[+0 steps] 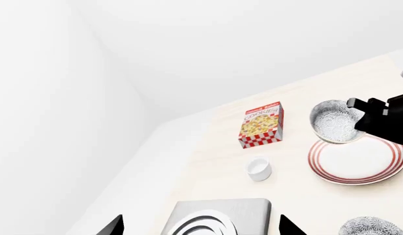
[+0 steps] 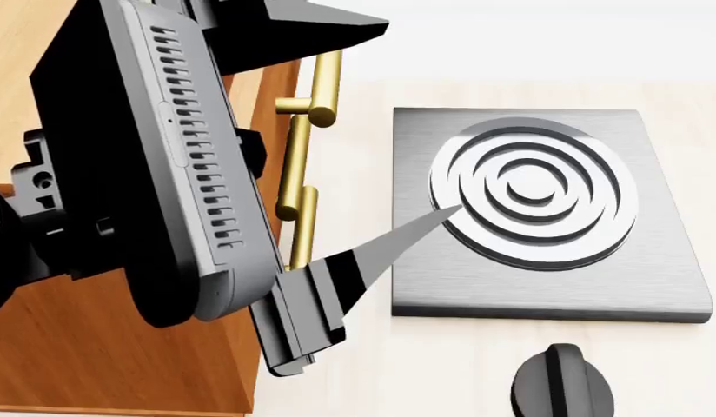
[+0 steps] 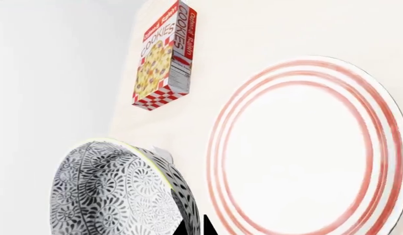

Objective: Pick the akita bowl on the wooden cabinet and place it on the plate.

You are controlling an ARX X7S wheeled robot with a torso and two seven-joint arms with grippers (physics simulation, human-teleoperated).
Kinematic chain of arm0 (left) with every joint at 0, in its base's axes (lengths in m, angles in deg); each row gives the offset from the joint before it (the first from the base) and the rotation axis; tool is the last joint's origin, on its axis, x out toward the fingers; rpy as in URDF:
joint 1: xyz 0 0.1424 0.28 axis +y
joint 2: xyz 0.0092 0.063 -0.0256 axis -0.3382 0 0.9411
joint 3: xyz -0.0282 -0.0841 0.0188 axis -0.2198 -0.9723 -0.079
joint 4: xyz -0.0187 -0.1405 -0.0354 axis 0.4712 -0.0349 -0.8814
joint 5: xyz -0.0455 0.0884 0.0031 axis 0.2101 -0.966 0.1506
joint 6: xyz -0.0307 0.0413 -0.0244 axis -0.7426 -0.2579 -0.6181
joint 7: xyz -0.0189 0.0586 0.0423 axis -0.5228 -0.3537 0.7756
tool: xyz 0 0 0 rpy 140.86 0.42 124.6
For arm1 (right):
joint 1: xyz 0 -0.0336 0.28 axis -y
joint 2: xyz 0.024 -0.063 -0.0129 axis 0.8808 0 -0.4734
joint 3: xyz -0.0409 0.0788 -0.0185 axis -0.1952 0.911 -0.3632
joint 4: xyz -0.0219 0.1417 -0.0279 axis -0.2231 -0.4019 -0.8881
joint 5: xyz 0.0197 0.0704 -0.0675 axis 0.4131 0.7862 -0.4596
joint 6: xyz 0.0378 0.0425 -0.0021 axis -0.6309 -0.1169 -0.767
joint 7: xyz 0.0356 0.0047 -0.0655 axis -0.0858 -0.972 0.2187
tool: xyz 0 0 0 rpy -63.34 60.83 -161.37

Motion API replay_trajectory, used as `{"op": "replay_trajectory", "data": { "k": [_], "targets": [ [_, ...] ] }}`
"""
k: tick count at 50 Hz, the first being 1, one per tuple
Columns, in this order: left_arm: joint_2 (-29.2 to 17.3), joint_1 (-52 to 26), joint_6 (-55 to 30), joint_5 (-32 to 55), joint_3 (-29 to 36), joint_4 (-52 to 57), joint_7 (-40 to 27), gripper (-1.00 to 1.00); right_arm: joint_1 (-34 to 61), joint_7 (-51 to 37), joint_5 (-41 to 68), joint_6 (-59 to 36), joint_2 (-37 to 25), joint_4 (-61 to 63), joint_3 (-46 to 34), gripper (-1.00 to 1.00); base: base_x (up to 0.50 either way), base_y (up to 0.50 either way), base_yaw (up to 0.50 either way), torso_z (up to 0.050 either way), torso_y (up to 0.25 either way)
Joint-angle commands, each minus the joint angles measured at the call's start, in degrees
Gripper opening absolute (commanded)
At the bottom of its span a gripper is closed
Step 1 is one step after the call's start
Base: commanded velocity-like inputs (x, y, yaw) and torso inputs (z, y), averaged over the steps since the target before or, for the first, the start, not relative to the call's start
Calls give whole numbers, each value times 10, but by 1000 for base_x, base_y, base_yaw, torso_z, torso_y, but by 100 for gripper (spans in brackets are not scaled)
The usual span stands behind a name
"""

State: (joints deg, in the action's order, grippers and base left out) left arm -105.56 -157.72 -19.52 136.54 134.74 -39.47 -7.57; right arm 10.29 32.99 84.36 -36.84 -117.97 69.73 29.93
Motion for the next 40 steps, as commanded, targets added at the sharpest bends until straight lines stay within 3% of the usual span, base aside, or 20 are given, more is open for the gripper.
{"op": "replay_trajectory", "data": {
  "k": [1, 40],
  "targets": [
    [0, 1, 2, -1, 1, -2, 1, 100, 4, 18, -7, -8, 14, -30, -5, -100, 0, 0, 0, 0, 0],
    [2, 10, 12, -10, 9, -11, 6, 100, 58, 28, -26, -38, 6, -118, -58, -100, 0, 0, 0, 0, 0]
  ]
}}
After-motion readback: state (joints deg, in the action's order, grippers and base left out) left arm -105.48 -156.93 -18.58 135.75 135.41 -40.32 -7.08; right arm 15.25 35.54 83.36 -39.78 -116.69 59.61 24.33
